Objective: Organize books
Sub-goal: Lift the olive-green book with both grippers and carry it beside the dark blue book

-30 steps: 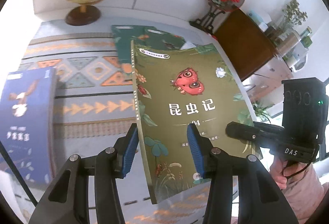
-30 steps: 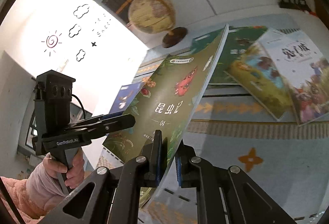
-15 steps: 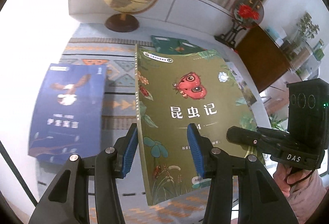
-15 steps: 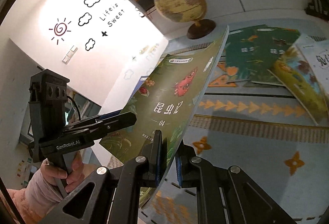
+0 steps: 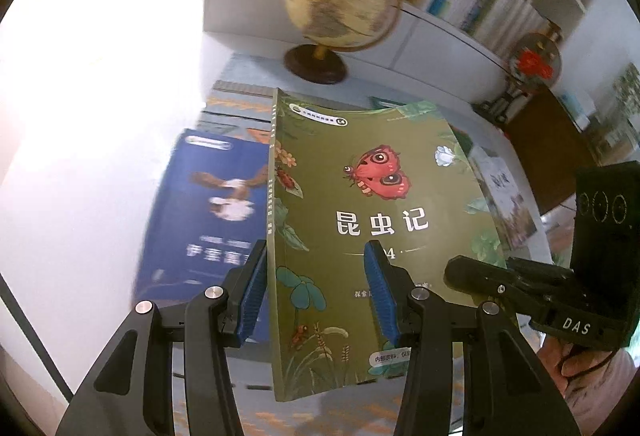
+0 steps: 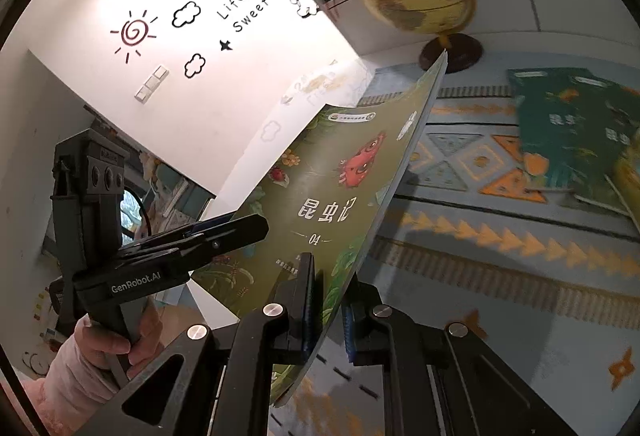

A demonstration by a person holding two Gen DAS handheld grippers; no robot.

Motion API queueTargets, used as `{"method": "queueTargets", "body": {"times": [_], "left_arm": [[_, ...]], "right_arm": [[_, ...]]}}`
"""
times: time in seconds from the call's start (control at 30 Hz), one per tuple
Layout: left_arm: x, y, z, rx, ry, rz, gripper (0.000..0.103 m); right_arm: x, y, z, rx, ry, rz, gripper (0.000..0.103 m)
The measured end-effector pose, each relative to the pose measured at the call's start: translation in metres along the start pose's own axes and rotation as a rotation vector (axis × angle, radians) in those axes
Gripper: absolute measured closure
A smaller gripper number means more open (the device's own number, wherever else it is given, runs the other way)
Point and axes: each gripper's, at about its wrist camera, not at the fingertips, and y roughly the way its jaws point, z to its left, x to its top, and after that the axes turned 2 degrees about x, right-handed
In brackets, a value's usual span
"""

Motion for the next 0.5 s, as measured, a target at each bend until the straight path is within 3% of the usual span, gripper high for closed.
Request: {"method": "queueTargets", "body": {"times": [0.5], "left_arm": [[0.000,0.027,0.090,0.073,-0.183,0.039,0.059]], "right_arm": [[0.007,0.106,0.017,-0.016,0.016,0.086,0.091]]}}
